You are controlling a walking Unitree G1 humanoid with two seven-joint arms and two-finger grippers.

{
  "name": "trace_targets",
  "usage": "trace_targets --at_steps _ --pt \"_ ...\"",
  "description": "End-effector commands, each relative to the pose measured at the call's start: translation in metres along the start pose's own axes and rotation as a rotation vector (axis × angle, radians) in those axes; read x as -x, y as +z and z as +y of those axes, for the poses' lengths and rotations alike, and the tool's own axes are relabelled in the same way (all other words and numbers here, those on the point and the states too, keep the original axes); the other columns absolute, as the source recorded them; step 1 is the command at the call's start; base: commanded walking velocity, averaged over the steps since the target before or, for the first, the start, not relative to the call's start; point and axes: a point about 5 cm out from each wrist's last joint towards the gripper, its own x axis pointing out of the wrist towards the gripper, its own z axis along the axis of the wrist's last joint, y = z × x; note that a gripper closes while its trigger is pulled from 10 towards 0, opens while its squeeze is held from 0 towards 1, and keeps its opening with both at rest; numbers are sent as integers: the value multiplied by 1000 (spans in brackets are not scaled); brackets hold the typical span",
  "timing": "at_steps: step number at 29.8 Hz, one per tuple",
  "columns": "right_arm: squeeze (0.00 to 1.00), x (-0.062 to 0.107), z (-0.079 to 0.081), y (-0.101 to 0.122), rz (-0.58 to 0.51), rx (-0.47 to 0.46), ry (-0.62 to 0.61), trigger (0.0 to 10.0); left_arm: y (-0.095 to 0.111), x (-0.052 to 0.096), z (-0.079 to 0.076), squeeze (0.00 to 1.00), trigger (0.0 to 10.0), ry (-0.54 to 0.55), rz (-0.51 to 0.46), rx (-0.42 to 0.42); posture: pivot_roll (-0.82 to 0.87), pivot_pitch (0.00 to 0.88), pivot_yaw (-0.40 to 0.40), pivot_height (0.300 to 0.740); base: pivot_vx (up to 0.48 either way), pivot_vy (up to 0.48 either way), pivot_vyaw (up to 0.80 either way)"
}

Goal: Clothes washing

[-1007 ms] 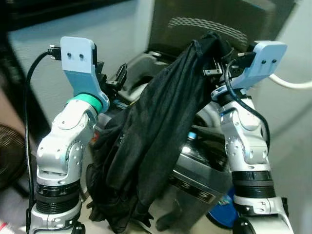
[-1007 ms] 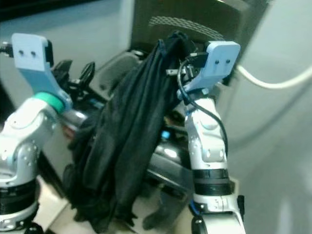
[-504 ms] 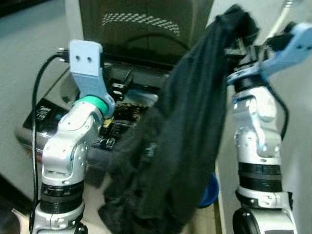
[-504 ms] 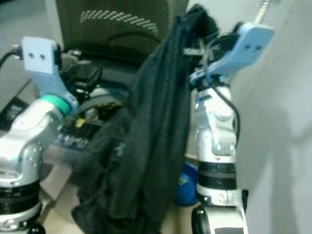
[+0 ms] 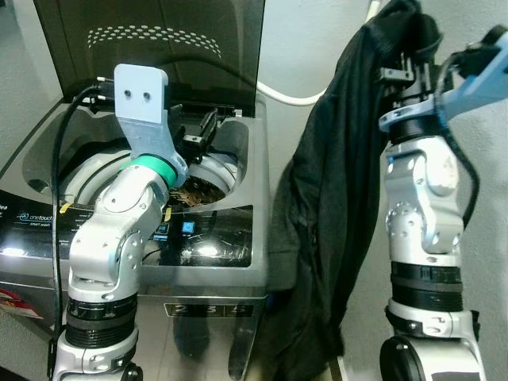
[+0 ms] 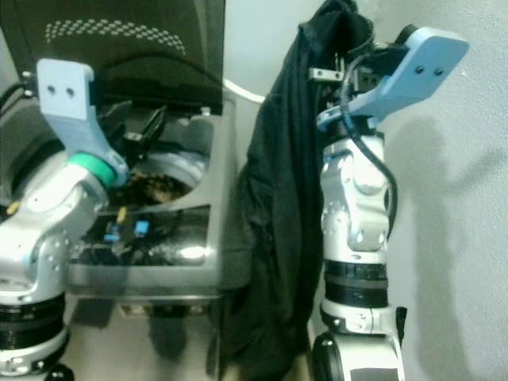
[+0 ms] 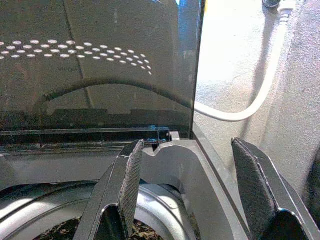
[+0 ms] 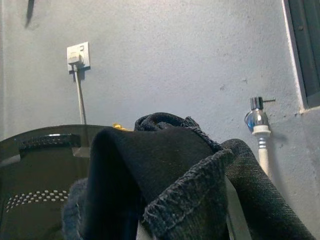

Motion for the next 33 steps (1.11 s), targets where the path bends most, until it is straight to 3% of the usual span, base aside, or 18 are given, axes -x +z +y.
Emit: trace_targets --at_steps 1,7,10,12,18,33 --pt "0 -3 2 10 -54 10 17 10000 0 1 -1 0 10000 -7 0 0 83 45 -6 740 0 0 0" --pt "0 0 9 6 -33 18 74 10000 6 1 1 0 10000 30 -68 -58 83 45 -4 740 0 0 0" --pt "0 3 20 3 -19 -7 146 10000 17 0 10 0 10000 155 -163 -131 85 46 -6 740 0 0 0" --pt "0 3 23 3 -20 -12 162 10000 19 0 13 0 10000 185 -177 -125 86 46 -7 740 0 0 0" --pt "0 2 23 5 -25 -12 162 10000 11 1 8 0 10000 125 -133 -100 86 46 -6 740 0 251 0" --pt "0 3 21 2 -12 -9 156 10000 9 -1 8 0 10000 135 -149 -105 84 47 -5 740 0 480 0"
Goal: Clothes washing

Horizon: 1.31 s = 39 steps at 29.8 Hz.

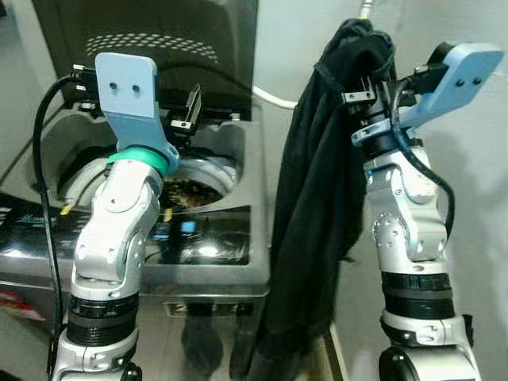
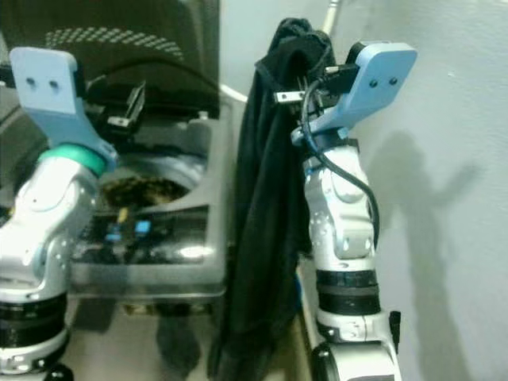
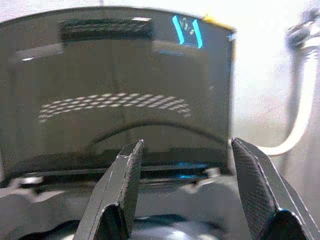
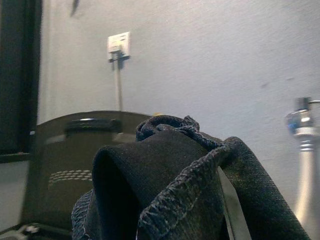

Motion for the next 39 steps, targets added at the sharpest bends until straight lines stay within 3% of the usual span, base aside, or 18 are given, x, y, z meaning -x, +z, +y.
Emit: trace_targets --at_steps 1,18,30,36,37,38,39 --pt "0 -2 1 12 -55 3 8 10000 -2 0 -1 0 10000 -2 5 8 86 48 -7 740 0 480 0" --pt "0 -2 1 10 -49 2 7 10000 -4 0 1 0 10000 2 11 6 84 47 -7 740 0 475 0" --pt "0 -2 3 9 -43 1 21 10000 -6 0 -4 0 10000 -63 11 -22 82 36 -8 740 0 0 0" --pt "0 -2 5 8 -43 -2 33 10000 2 -3 -1 0 10000 -68 -56 -135 82 38 -11 740 0 0 0" --pt "0 -3 6 9 -45 -3 37 10000 6 -5 1 0 10000 -57 -100 -212 82 38 -11 740 0 0 0" --pt "0 -3 6 9 -45 -3 37 10000 6 -5 1 0 10000 -57 -100 -212 82 38 -11 740 0 0 0" --pt "0 -3 7 10 -49 -2 47 10000 15 -11 6 0 10000 -39 -159 -274 79 44 -12 740 0 0 0"
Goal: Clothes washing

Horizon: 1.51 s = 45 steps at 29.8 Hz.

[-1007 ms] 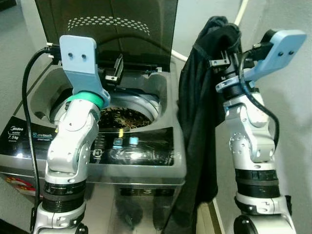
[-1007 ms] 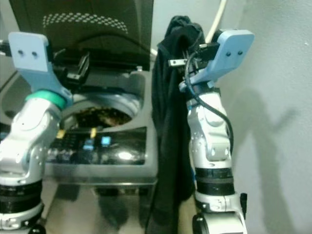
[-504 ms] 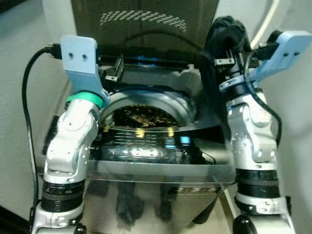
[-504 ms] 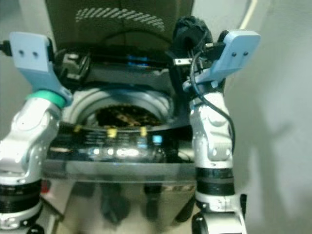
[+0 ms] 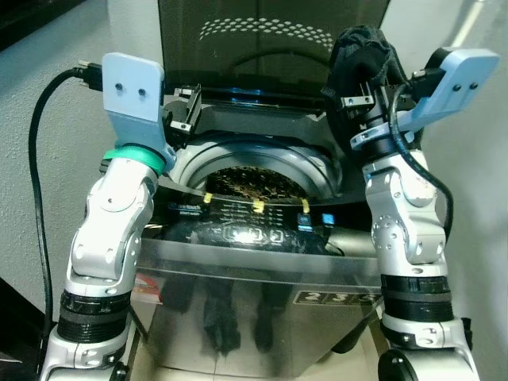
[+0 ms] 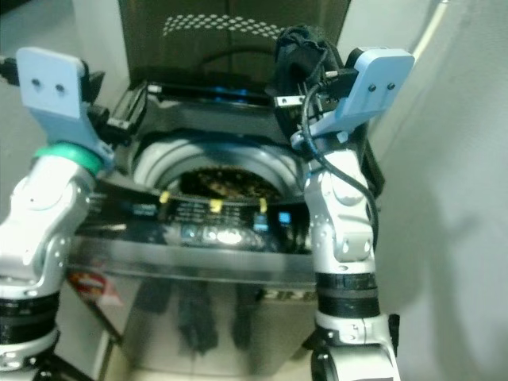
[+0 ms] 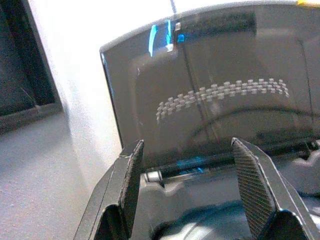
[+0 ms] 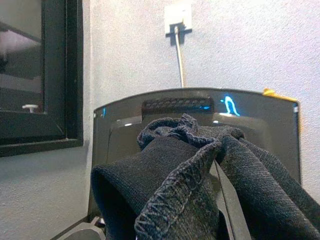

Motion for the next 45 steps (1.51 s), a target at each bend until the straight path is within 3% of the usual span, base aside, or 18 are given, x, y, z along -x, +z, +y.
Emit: trace_targets --at_steps 1,2,7,8,10,12,13,15,18,21,22,23,25,33,37,41,42,45 --pt "0 -6 9 15 -74 2 53 10000 10 -7 3 0 10000 13 -65 -63 79 44 -12 740 0 0 0" --pt "0 -6 10 15 -78 3 61 10000 19 -16 11 0 10000 37 -121 -123 80 45 -12 740 0 0 0" --pt "0 -7 11 16 -81 4 67 10000 31 -26 23 0 10000 72 -180 -183 78 48 -10 740 0 0 0" --pt "0 -6 12 18 -90 -2 72 10000 50 -41 42 0 10000 141 -254 -253 69 53 -4 740 0 0 0" --pt "0 -6 13 22 -102 -37 82 10000 57 -51 53 0 10000 138 -244 -255 69 53 -4 740 0 0 0" --pt "0 -5 23 33 -89 -245 251 10000 27 -43 21 0 10000 -287 -57 -20 48 57 4 740 0 0 0" --pt "0 -5 23 33 -89 -245 251 10000 27 -43 21 0 10000 -287 -57 -20 48 57 4 740 0 0 0" --pt "0 -6 31 41 -79 -358 405 10000 8 -10 -21 0 10000 -645 21 180 36 64 2 740 0 0 0" --pt "0 -10 34 50 -87 -438 517 10000 5 21 -50 0 10000 -851 19 307 33 67 -1 740 0 0 0" --pt "0 -13 35 55 -101 -467 557 10000 6 27 -57 0 10000 -897 13 347 32 68 -3 740 0 0 0" --pt "0 -17 34 61 -119 -492 594 10000 6 34 -63 259 10000 -937 11 372 32 69 -5 740 0 0 0" --pt "0 -20 34 66 -134 -510 617 10000 5 37 -66 949 10000 -955 8 371 34 69 -7 740 0 0 0" --pt "0 -24 35 72 -153 -537 646 10000 4 38 -68 1000 10000 -958 8 365 37 70 -9 740 0 0 0" --pt "0 -31 44 93 -200 -648 786 10000 5 28 -72 1000 10000 -996 -6 383 33 66 -15 740 0 0 0" --pt "0 -38 52 112 -249 -701 881 10000 7 7 -93 1000 10000 -1080 -39 436 20 61 -12 740 0 0 0" --pt "0 -40 53 116 -254 -718 905 10000 8 2 -101 1000 10000 -1121 -40 452 16 60 -12 740 0 0 0" --pt "0 -40 55 119 -260 -735 924 10000 8 -3 -108 0 10000 -1146 -28 473 5 58 -8 740 0 0 0" --pt "0 -40 56 121 -263 -746 936 10000 7 -7 -113 0 10000 -1162 -19 487 5 58 -8 740 0 0 0"
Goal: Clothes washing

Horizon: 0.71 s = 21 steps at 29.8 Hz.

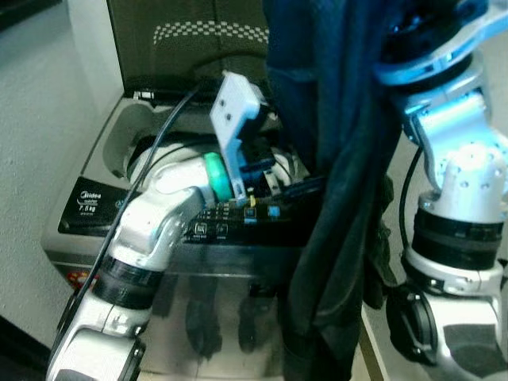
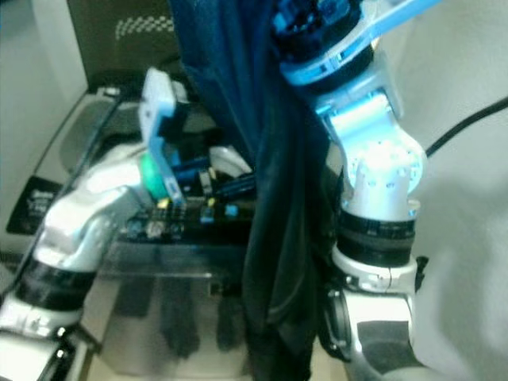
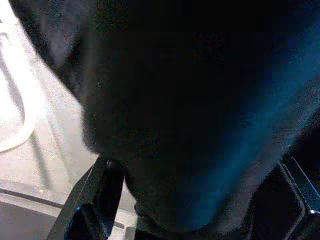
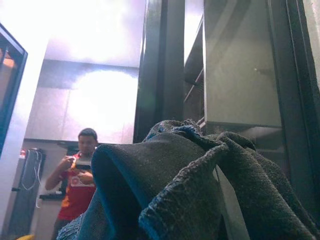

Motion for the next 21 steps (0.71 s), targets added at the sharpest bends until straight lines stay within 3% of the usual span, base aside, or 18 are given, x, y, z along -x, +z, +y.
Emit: trace_targets --at_steps 1,3,4,5,6,7,17,21 --pt "0 -15 13 9 -30 0 97 10000 -5 -15 -3 0 10000 -86 8 52 -5 58 -6 740 0 0 0" --pt "0 -15 13 9 -30 0 97 10000 -5 -15 -3 0 10000 -86 8 52 -5 58 -6 740 0 0 0" --pt "0 -16 14 9 -29 -7 96 10000 -5 -25 -5 0 10000 -134 -1 77 -16 60 -1 740 0 0 0" --pt "0 -15 15 8 -27 -10 92 10000 -5 -33 -5 0 6078 -152 -6 85 -19 61 1 740 0 0 0" --pt "0 -15 15 8 -27 -10 92 10000 -5 -33 -5 0 6078 -152 -6 85 -19 61 1 740 0 0 0" --pt "0 -15 16 8 -25 -15 86 10000 -5 -39 0 0 0 -128 -15 78 -22 60 5 740 0 0 0" --pt "0 -9 13 11 -20 -16 53 10000 3 -38 21 0 0 -10 -67 44 -14 56 2 740 0 0 0" --pt "0 -8 12 10 -20 -27 46 10000 6 -31 42 0 0 147 -79 -14 1 50 -9 740 0 0 0"
